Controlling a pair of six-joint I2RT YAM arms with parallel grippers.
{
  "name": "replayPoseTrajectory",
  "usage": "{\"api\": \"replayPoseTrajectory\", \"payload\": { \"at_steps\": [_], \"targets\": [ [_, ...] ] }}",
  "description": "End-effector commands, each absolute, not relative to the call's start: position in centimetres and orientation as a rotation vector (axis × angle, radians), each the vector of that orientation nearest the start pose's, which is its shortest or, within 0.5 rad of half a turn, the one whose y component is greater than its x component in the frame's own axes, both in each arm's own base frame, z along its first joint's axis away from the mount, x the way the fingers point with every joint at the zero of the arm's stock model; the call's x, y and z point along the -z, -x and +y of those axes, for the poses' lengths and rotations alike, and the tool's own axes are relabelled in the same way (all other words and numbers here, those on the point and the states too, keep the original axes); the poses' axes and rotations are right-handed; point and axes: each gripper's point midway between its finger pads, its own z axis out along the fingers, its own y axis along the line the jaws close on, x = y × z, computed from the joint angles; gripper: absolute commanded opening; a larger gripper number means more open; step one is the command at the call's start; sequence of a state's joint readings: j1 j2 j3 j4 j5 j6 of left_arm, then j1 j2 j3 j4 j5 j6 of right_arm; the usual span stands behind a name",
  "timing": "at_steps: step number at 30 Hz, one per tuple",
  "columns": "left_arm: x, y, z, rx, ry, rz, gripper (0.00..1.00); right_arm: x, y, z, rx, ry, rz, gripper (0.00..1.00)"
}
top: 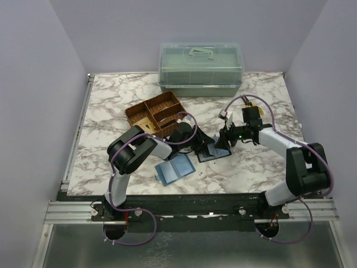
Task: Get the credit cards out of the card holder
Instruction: Remove the credit card from the card holder.
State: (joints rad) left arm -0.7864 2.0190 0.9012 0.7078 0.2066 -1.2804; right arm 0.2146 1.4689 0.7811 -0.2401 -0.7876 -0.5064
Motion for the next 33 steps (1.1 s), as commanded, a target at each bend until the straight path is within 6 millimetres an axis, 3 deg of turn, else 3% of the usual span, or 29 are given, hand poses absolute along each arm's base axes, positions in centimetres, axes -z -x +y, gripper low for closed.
{"api": "replayPoseTrajectory", "payload": {
  "at_steps": [1,9,13,17,24,30,33],
  "targets": [
    [-1.6,-29.2,-40.3,1.331,0.401,2.419,0.4,-6.4,-28.1,17.3,-1.053,0.879,2.243,0.49],
    [-1.7,-29.3,-39.8,1.307,0.409,2.408,0.39,-6.6,-28.1,16.1,-1.233,0.684,2.316,0.3],
    [-2.9,-29.3,-39.4,1.296,0.392,2.371,0.4,-6.7,-27.9,16.1,-1.343,0.61,2.34,0.12],
    [-5.6,-29.3,-38.0,1.256,0.365,2.278,0.42,-7.2,-27.8,15.9,-1.48,0.493,2.348,0.01],
    [-11.6,-27.4,-35.3,1.255,0.265,2.092,0.59,-10.8,-27.6,16.2,-1.721,0.385,2.206,0.0],
    [-16.6,-25.5,-36.9,1.557,0.194,1.912,0.62,-13.2,-27.2,15.4,-1.833,0.328,2.072,0.0],
    [-18.4,-24.9,-38.1,1.661,0.178,1.849,0.72,-13.5,-27.1,15.1,-1.814,0.33,2.056,0.0]
  ]
}}
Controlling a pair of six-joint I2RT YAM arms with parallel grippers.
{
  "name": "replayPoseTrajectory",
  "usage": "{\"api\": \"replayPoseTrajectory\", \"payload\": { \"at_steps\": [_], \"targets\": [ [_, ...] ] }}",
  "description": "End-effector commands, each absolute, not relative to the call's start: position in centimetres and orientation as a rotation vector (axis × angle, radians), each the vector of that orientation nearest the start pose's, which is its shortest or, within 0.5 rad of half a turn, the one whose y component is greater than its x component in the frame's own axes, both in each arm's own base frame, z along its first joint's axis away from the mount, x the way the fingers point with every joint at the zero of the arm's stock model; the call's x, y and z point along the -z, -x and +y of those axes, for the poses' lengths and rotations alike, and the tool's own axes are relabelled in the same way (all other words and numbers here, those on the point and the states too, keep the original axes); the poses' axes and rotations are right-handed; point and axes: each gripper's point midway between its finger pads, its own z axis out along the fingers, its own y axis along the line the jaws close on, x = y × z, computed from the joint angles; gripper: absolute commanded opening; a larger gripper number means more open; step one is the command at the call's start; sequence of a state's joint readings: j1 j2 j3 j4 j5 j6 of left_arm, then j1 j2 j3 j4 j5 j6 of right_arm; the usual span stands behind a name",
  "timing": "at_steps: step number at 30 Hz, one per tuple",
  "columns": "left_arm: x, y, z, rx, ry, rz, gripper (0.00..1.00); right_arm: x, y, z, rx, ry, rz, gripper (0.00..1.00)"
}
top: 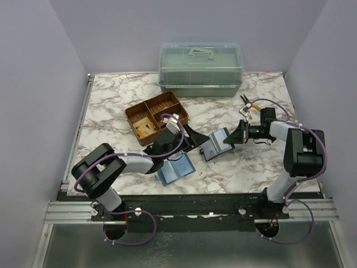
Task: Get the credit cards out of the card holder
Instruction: Remove the credit card from the card holder.
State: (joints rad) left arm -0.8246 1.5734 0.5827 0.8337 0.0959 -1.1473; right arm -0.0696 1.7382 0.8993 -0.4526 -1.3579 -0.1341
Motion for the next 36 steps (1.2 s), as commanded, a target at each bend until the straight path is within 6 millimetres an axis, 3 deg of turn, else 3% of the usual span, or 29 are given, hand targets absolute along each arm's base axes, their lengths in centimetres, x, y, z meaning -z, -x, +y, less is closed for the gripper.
{"api": "replayPoseTrajectory", "payload": {
  "at_steps": [1,4,6,11,18,28,36],
  "targets": [
    [-19.1,-24.7,-38.2,1.669,0.169,1.824,0.73,-13.4,-27.1,15.1,-1.789,0.331,2.066,0.0],
    [-20.8,-24.9,-38.0,1.645,0.165,1.754,0.74,-13.5,-26.9,15.1,-1.777,0.336,2.06,0.0],
    [-21.0,-25.0,-38.0,1.645,0.177,1.751,0.74,-13.8,-26.8,15.1,-1.804,0.342,2.035,0.0],
    [-18.9,-25.3,-39.5,1.672,0.174,1.806,0.7,-15.1,-26.1,15.3,-1.949,0.322,1.973,0.0],
    [-17.4,-26.0,-39.7,1.614,0.122,1.783,0.68,-16.1,-25.4,15.1,-2.002,0.339,1.931,0.0],
    [-15.6,-26.1,-40.8,1.694,0.153,1.777,0.53,-16.1,-25.4,15.0,-2.02,0.327,1.926,0.0],
    [-16.5,-25.9,-41.1,1.765,0.153,1.724,0.39,-16.0,-25.5,15.0,-2.034,0.315,1.923,0.0]
  ]
}}
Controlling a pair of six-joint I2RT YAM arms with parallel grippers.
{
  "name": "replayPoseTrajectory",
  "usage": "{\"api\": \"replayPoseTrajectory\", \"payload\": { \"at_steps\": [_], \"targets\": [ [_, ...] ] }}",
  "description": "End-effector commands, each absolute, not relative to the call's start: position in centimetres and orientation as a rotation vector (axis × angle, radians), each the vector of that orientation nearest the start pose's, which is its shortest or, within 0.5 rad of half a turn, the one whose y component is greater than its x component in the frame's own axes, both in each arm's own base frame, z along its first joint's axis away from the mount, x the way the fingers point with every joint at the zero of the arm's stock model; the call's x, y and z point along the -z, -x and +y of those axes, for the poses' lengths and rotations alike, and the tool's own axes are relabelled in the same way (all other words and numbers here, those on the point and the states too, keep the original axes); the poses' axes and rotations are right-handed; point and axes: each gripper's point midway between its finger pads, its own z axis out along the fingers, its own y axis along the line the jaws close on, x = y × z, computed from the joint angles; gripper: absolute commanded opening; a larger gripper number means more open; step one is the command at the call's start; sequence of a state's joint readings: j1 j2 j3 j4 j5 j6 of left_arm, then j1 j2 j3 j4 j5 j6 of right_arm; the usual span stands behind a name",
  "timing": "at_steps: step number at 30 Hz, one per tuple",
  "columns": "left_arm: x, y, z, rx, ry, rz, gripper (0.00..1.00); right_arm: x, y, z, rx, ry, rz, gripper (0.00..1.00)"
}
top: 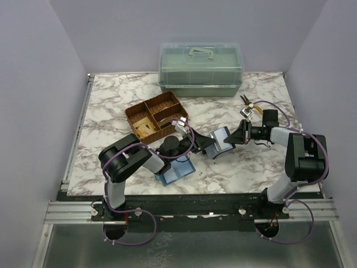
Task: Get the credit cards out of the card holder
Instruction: Remove the credit card from the card holder.
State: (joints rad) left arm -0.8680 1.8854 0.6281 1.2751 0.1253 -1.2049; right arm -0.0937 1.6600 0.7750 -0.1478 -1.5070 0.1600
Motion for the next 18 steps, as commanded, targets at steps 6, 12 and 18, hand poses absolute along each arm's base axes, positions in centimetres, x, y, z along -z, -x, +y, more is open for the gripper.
{"api": "replayPoseTrajectory", "payload": {
  "at_steps": [6,12,18],
  "targets": [
    [-16.8,-25.7,-41.2,1.81,0.173,1.71,0.37,-15.9,-25.5,15.0,-2.036,0.315,1.922,0.0],
    [-15.6,-26.0,-41.2,1.814,0.231,1.744,0.37,-16.2,-25.4,15.0,-2.046,0.324,1.908,0.0],
    [-15.6,-26.2,-41.5,1.839,0.248,1.742,0.36,-16.2,-25.3,15.0,-2.061,0.319,1.903,0.0]
  ]
}}
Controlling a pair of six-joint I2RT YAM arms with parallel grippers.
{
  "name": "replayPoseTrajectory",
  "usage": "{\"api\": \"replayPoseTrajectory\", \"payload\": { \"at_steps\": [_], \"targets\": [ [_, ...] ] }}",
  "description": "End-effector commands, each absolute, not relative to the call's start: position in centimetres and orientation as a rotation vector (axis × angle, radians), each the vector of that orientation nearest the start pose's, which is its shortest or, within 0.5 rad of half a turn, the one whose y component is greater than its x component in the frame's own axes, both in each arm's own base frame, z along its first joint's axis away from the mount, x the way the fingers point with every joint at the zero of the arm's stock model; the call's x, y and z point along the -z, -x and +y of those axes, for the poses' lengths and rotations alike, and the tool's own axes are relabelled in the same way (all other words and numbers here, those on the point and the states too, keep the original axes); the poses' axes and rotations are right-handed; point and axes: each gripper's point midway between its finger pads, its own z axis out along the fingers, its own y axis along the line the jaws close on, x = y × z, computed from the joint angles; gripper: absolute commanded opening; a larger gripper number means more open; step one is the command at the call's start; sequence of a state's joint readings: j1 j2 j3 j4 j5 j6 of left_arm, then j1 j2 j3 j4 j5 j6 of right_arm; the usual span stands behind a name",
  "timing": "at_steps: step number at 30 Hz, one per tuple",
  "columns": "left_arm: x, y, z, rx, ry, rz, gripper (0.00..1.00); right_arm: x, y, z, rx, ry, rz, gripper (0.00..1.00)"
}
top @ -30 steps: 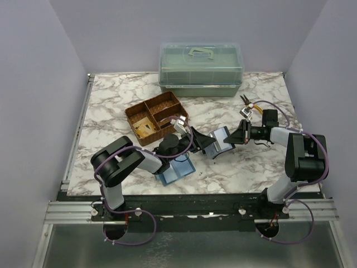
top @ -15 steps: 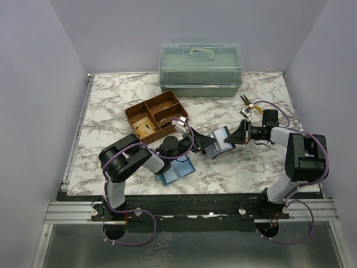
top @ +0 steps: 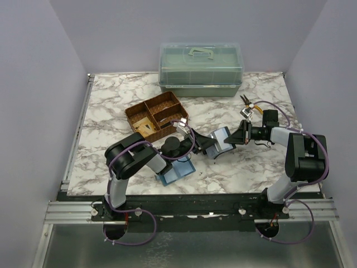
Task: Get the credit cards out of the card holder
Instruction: Remove the credit card from the card holder.
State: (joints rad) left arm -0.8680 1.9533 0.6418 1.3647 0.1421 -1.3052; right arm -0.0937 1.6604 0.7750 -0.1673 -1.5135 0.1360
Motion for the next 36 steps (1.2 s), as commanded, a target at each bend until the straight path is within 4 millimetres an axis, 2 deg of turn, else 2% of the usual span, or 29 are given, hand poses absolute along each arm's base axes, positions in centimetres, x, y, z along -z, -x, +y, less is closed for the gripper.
{"api": "replayPoseTrajectory", "payload": {
  "at_steps": [1,6,9,11,20,36],
  "targets": [
    [-15.8,-26.2,-41.6,1.845,0.245,1.735,0.35,-16.2,-25.3,15.0,-2.062,0.318,1.903,0.0],
    [-16.3,-26.1,-42.0,1.876,0.225,1.718,0.27,-16.2,-25.4,15.0,-2.072,0.312,1.898,0.0],
    [-16.1,-26.2,-42.0,1.884,0.226,1.717,0.14,-16.3,-25.4,15.0,-2.078,0.312,1.892,0.0],
    [-16.1,-26.2,-41.9,1.891,0.228,1.714,0.01,-16.3,-25.4,14.9,-2.079,0.311,1.889,0.0],
    [-16.1,-26.3,-39.4,1.883,0.251,1.673,0.0,-16.1,-26.0,14.2,-2.051,0.273,1.894,0.0],
    [-16.0,-25.9,-38.2,1.893,0.222,1.653,0.0,-15.6,-26.2,14.0,-2.044,0.243,1.909,0.0]
  ]
}}
